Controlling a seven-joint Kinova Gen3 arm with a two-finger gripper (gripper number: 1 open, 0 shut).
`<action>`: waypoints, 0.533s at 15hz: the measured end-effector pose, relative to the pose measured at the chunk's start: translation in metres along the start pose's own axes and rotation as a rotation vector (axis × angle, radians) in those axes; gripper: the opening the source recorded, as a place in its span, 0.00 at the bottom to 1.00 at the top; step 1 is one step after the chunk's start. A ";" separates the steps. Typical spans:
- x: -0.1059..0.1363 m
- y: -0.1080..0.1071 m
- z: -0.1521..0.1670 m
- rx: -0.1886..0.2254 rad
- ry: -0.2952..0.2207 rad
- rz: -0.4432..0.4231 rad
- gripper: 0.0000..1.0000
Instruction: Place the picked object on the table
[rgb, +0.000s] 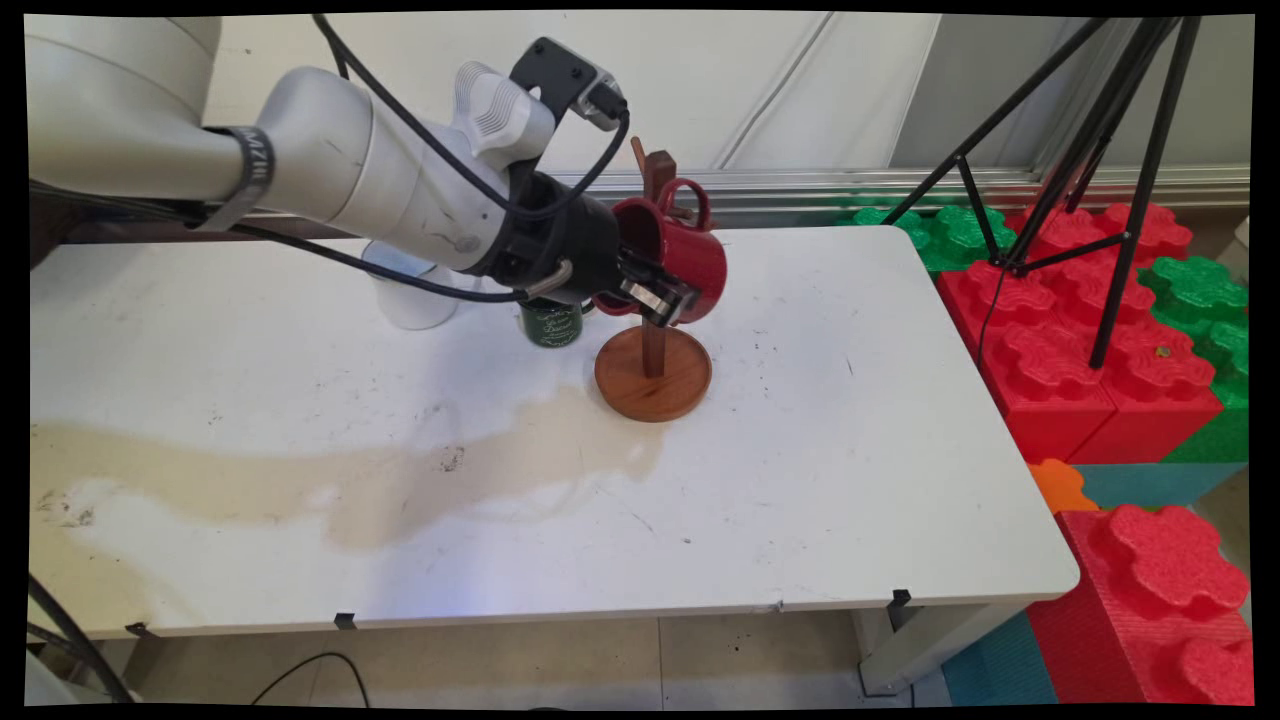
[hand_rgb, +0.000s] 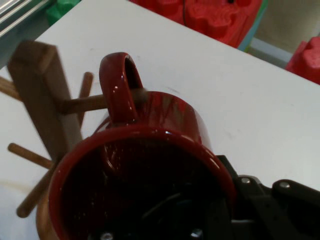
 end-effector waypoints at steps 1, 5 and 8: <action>0.000 0.002 -0.002 -0.005 0.002 0.002 0.00; 0.000 0.014 -0.013 -0.052 0.011 0.024 0.00; -0.003 0.021 -0.023 -0.077 -0.002 0.048 0.00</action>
